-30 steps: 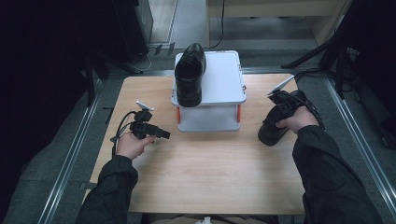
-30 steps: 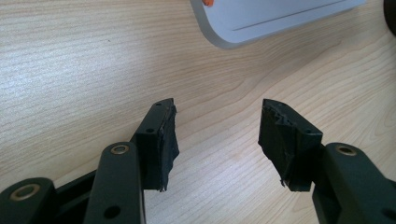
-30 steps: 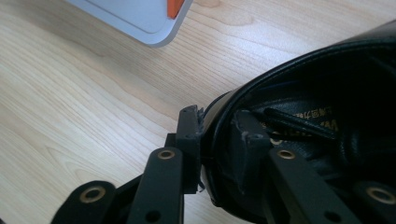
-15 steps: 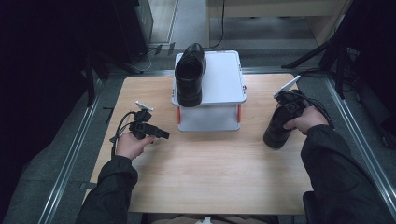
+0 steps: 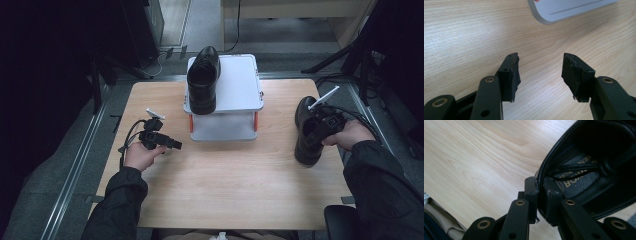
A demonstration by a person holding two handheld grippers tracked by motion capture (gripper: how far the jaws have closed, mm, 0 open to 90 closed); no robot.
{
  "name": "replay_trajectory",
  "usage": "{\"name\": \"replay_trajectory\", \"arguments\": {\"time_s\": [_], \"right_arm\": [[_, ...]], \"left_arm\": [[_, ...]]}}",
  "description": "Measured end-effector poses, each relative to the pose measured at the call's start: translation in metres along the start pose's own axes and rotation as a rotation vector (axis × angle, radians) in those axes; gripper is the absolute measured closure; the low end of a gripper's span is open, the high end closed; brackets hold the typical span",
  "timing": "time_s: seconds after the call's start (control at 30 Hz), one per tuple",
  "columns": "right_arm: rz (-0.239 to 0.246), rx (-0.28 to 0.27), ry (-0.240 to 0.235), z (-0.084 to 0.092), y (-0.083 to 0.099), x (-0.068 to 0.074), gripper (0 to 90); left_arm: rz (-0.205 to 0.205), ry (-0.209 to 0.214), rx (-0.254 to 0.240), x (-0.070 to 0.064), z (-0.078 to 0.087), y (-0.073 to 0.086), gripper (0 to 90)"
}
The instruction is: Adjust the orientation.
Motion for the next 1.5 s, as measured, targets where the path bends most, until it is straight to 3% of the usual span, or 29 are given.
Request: {"name": "replay_trajectory", "arguments": {"time_s": [0.2,0.47,0.5,0.53,0.57,0.6,0.63,0.67,0.73,0.87,0.9,1.0,1.1,1.3,1.5], "right_arm": [[0.014,-0.005,0.000,0.002,0.008,-0.008,82.5],[0.020,-0.010,-0.007,-0.004,0.011,-0.007,80.9],[0.027,-0.051,0.000,0.002,0.008,-0.007,74.5],[0.027,-0.051,0.000,0.002,0.008,-0.007,74.5],[0.046,-0.096,0.003,0.009,0.007,-0.006,73.0],[0.027,-0.152,0.033,0.019,0.004,-0.007,71.0],[0.027,-0.152,0.033,0.019,0.004,-0.007,71.0],[-0.049,-0.170,0.059,0.027,0.001,-0.012,69.7],[-0.123,-0.173,0.079,0.031,0.000,-0.019,70.3],[-0.212,-0.170,0.100,0.034,0.000,-0.034,70.7],[-0.212,-0.170,0.100,0.034,0.000,-0.034,70.7],[-0.321,-0.163,0.140,0.031,0.003,-0.049,70.5],[-0.380,-0.155,0.146,0.024,0.005,-0.057,70.5],[-0.414,-0.132,0.133,0.005,0.008,-0.067,69.8],[-0.408,-0.110,0.153,-0.011,0.003,-0.067,70.1]], "left_arm": [[0.001,-0.001,0.000,0.002,0.001,0.000,47.2],[0.006,0.002,-0.002,0.000,0.000,-0.001,46.9],[0.001,0.001,0.002,0.000,-0.001,-0.001,46.7],[0.001,0.001,0.002,0.000,-0.001,-0.001,46.6],[-0.004,-0.001,0.007,0.000,-0.002,-0.001,46.6],[-0.004,-0.003,0.014,0.000,-0.003,-0.001,46.5],[-0.003,-0.006,0.015,0.000,-0.004,-0.001,46.5],[-0.007,-0.005,0.017,0.000,-0.004,-0.001,46.6],[-0.009,-0.003,0.012,-0.001,-0.004,-0.002,46.6],[-0.006,-0.004,0.009,0.000,-0.003,-0.001,46.7],[-0.006,-0.004,0.009,0.000,-0.003,-0.001,46.7],[-0.013,-0.008,0.016,0.000,-0.002,-0.001,46.7],[-0.011,-0.010,0.020,0.000,-0.003,-0.001,46.8],[-0.015,-0.008,0.024,-0.001,-0.004,-0.001,46.9],[-0.010,-0.010,0.019,0.000,-0.003,-0.001,46.9]]}}
Point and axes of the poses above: each handheld gripper's, and its own axes: z roughly backward along the jaws, y roughly out of its underside, x roughly to its left, the point moved 2 cm from there along -z, roughly forward along the jaws, and after that the axes turned 8 degrees about -z, right-handed, at the moved point
